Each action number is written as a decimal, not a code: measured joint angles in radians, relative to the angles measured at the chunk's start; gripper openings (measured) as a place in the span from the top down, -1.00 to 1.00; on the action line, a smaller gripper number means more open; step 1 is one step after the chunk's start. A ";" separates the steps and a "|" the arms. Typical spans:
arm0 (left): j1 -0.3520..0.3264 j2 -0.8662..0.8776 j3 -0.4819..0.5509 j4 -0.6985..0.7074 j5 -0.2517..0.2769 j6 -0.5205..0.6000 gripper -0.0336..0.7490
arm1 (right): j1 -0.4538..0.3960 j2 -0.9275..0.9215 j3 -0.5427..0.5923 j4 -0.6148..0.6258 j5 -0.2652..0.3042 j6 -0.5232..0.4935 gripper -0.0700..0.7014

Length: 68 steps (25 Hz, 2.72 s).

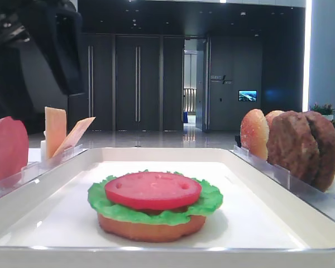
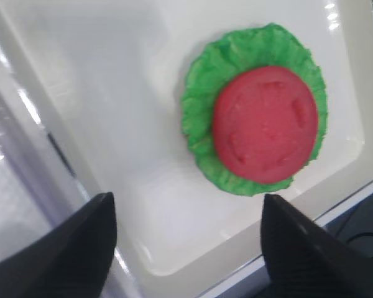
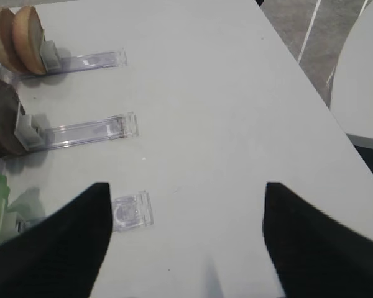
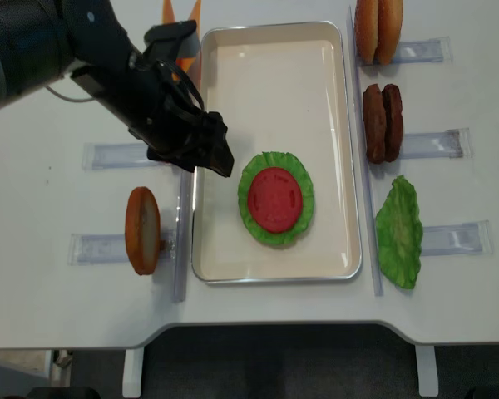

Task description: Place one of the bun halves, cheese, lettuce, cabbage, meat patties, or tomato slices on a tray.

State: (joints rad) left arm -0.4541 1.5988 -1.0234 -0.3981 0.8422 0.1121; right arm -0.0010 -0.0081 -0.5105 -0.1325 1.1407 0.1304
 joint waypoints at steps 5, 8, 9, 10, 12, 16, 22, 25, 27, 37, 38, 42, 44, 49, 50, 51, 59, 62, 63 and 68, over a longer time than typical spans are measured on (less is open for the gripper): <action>0.000 -0.028 -0.075 0.238 0.131 -0.133 -0.49 | 0.000 0.000 0.000 0.000 0.000 0.000 -0.45; 0.017 -0.032 -0.112 0.335 0.226 -0.173 -0.49 | 0.000 0.000 0.000 0.000 0.000 0.000 -0.45; 0.029 -0.032 -0.120 0.349 0.253 -0.178 -0.48 | 0.000 0.000 0.000 0.000 0.000 0.000 -0.45; 0.043 -0.032 -0.126 0.362 0.279 -0.180 -0.48 | 0.000 0.000 0.000 0.000 0.000 0.000 -0.45; 0.071 -0.038 -0.130 0.384 0.313 -0.182 -0.48 | 0.000 0.000 0.000 0.000 0.000 0.000 -0.45; 0.141 -0.080 -0.131 0.421 0.351 -0.181 -0.48 | 0.000 0.000 0.000 0.000 0.000 0.000 -0.45; 0.302 -0.159 -0.131 0.472 0.373 -0.166 -0.48 | 0.000 0.000 0.000 0.000 0.000 0.000 -0.45; 0.382 -0.205 -0.131 0.474 0.375 -0.142 -0.48 | 0.000 0.000 0.000 0.000 0.000 0.000 -0.45; 0.417 -0.233 -0.131 0.474 0.378 -0.131 -0.47 | 0.000 0.000 0.000 0.000 0.000 0.000 -0.45; 0.433 -0.548 0.013 0.455 0.387 -0.112 -0.46 | 0.000 0.000 0.000 0.000 0.000 0.000 -0.45; 0.433 -0.600 0.052 0.454 0.389 -0.112 -0.46 | 0.000 0.000 0.000 0.000 0.000 0.000 -0.45; 0.433 -0.809 0.195 0.449 0.399 -0.103 -0.46 | 0.000 0.000 0.000 0.000 0.000 0.000 -0.45; 0.433 -0.907 0.244 0.445 0.401 -0.103 -0.46 | 0.000 0.000 0.000 0.000 0.000 0.000 -0.45; 0.433 -1.118 0.340 0.429 0.400 -0.102 -0.46 | 0.000 0.000 0.000 0.000 0.000 0.000 -0.44; 0.433 -1.159 0.358 0.422 0.400 -0.102 -0.46 | 0.000 0.000 0.000 0.000 0.000 0.000 -0.43; 0.433 -1.194 0.381 0.420 0.400 -0.102 -0.46 | 0.000 0.000 0.000 0.000 0.000 0.000 -0.43; 0.433 -1.512 0.506 0.417 0.398 -0.102 -0.36 | 0.000 0.000 0.000 0.000 0.000 0.000 -0.42; 0.433 -1.596 0.506 0.417 0.398 -0.102 -0.31 | 0.000 0.000 0.000 0.000 0.000 0.000 -0.42; 0.433 -1.610 0.506 0.417 0.398 -0.102 -0.30 | 0.000 0.000 0.000 0.000 0.000 0.000 -0.42; 0.433 -1.615 0.510 0.415 0.370 -0.102 -0.29 | 0.000 0.000 0.000 0.000 0.000 0.000 -0.42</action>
State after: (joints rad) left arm -0.0209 -0.0160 -0.5130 0.0166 1.2118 0.0103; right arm -0.0010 -0.0081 -0.5105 -0.1325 1.1407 0.1304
